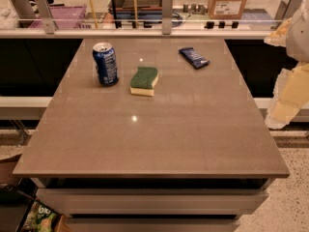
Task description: Pick rxbar blueberry
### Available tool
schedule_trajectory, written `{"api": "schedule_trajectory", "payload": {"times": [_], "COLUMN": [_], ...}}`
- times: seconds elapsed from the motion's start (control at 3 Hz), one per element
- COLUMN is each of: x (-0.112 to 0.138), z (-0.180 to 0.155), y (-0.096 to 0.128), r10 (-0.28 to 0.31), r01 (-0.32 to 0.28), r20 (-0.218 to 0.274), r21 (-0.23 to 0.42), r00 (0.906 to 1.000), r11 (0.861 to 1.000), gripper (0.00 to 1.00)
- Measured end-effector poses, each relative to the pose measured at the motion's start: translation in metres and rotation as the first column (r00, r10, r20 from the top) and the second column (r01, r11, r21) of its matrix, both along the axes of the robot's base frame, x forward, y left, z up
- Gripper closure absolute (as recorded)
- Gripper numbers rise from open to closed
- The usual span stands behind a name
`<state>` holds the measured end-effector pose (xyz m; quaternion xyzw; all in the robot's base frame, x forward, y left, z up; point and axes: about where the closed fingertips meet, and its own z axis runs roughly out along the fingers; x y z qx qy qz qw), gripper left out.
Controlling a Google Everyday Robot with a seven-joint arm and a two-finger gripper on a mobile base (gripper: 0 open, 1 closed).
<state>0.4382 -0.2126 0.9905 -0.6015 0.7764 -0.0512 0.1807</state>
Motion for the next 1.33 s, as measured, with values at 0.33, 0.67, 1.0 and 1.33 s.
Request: {"api": "schedule_trajectory", "payload": {"times": [0.33,0.67,1.0,1.33], "x": [0.001,0.012,0.03,0.047], "z": [0.002,0.001,-0.002,-0.006], "y": [0.0,-0.002,-0.008,-0.016], "r10": [-0.003,-0.032,-0.105,-0.195], "r01": [0.003,0.029,0.092,0.167], "r20": [0.011,0.048,0.078,0.081], "r21": [0.005,0.056,0.161,0.272], "r00": [0.9999,0.9983,0.9914,0.9774], "r11": [1.0,0.998,0.983,0.948], "gripper": [0.0,0.0,0.0,0.0]}}
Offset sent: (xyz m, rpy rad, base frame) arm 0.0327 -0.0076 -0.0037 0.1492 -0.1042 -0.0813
